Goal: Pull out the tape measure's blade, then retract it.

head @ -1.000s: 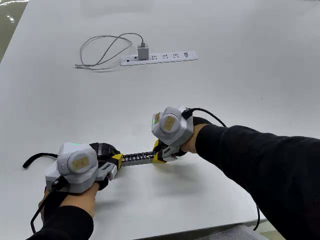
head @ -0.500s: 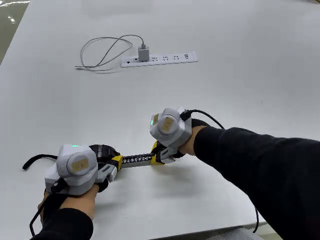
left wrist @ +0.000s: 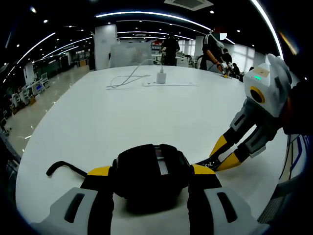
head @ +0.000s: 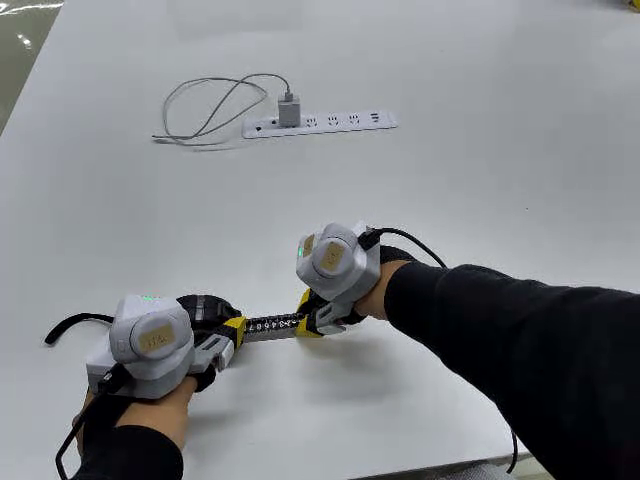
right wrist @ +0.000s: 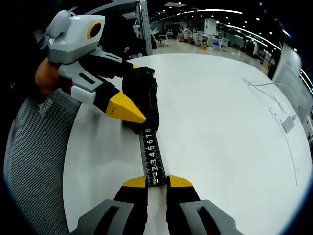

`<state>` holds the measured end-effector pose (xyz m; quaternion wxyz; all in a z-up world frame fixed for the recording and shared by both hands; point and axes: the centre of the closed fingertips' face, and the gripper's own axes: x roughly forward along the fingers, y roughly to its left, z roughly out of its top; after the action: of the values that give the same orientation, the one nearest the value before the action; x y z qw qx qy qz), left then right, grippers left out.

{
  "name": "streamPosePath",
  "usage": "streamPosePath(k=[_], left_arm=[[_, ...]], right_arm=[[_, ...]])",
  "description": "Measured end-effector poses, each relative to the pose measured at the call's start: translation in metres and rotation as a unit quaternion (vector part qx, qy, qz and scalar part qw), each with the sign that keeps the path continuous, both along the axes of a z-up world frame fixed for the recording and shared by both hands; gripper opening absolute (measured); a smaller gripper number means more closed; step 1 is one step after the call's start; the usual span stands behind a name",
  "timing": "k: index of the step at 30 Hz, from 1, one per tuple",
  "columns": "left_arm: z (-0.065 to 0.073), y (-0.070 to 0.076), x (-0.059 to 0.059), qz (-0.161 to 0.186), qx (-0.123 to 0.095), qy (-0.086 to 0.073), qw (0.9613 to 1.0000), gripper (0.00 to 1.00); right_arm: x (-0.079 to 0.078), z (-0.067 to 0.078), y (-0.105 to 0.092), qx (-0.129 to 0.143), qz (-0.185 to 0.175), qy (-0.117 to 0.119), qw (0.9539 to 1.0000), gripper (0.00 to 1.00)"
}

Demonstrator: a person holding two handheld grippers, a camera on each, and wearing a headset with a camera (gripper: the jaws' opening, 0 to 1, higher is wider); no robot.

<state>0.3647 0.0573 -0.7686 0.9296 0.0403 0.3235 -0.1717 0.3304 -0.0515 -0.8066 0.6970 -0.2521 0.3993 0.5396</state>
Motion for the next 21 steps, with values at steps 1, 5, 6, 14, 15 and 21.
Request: streamPosePath(k=[1,5,6,14,15,21], left_arm=[[0.0,0.0,0.0,0.001,-0.001,0.0,1.0,0.56],[0.0,0.0,0.0,0.0,-0.003,0.001,1.0,0.56],[0.0,0.001,0.0,0.001,-0.004,0.002,1.0,0.56],[0.0,0.001,0.001,0.0,-0.005,0.001,1.0,0.56],[0.0,0.001,0.001,0.001,-0.005,0.002,1.0,0.56],[0.001,0.0,0.001,0.001,-0.006,0.002,1.0,0.56]], right_arm=[[0.0,0.0,0.001,0.001,0.0,0.0,1.0,0.1],[0.0,0.001,0.004,0.003,-0.001,-0.001,1.0,0.1],[0.0,0.001,0.005,0.004,0.0,-0.001,1.0,0.1],[0.001,0.001,0.01,0.011,-0.003,-0.001,0.9999,0.1],[0.001,0.001,0.01,0.011,-0.003,0.0,0.9999,0.1],[0.002,0.001,0.014,0.016,-0.003,-0.001,0.9999,0.1]])
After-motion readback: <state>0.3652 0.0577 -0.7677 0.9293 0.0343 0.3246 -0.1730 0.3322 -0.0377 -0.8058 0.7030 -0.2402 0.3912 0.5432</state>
